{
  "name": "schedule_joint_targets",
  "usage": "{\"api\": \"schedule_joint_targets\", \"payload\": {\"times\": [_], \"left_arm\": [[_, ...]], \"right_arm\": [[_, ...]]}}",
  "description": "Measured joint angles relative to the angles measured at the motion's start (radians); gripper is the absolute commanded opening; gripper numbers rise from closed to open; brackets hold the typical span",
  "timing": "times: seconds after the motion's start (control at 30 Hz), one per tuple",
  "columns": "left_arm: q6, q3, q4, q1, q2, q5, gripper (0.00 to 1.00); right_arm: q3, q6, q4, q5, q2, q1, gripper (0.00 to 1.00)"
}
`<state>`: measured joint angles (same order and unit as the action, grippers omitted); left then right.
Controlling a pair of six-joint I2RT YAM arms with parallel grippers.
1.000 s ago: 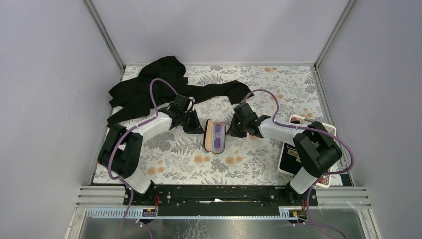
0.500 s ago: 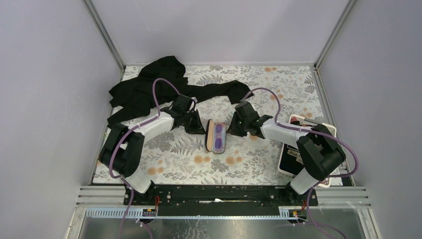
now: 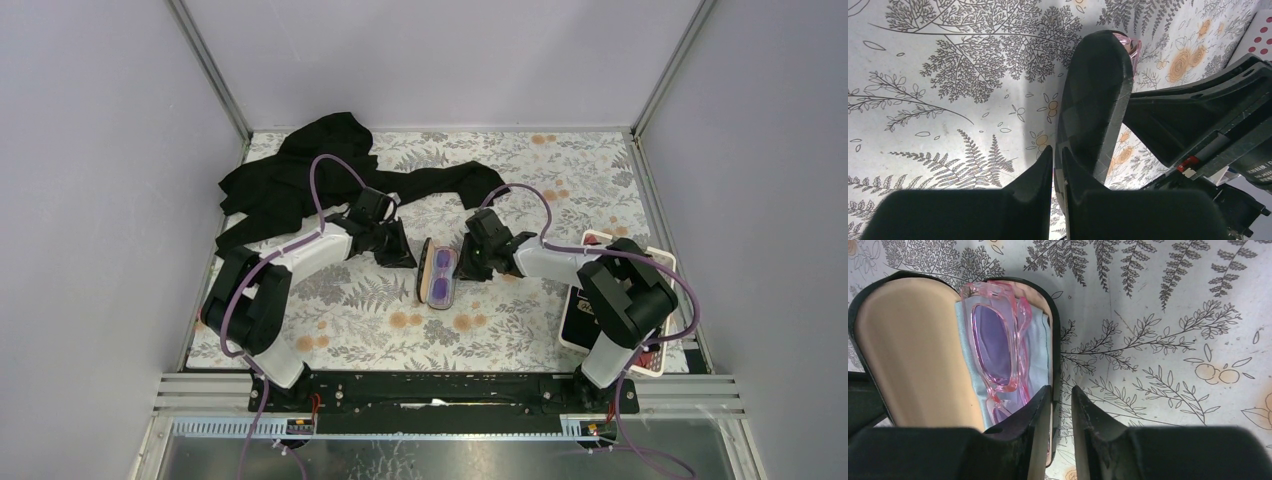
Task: Organize the sunglasses
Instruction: Close the sunglasses case at the center of the board.
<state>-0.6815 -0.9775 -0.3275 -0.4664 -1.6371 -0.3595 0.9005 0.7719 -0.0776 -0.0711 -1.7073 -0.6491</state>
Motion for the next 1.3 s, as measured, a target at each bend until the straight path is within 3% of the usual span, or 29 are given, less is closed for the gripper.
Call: {"api": "schedule_joint_targets", "payload": {"times": [0.23, 1.3], "left_arm": [[-0.001, -0.01, 0.0, -0.016, -0.006, -0.002, 0.15], [-0.043, -0.047, 0.033, -0.051, 0.053, -0.036, 0.14]], "right_arm": [[0.003, -0.003, 0.009, 0.0, -0.018, -0.005, 0.0], [0.061, -0.016, -0.05, 0.011, -0.051, -0.033, 0.0]]}}
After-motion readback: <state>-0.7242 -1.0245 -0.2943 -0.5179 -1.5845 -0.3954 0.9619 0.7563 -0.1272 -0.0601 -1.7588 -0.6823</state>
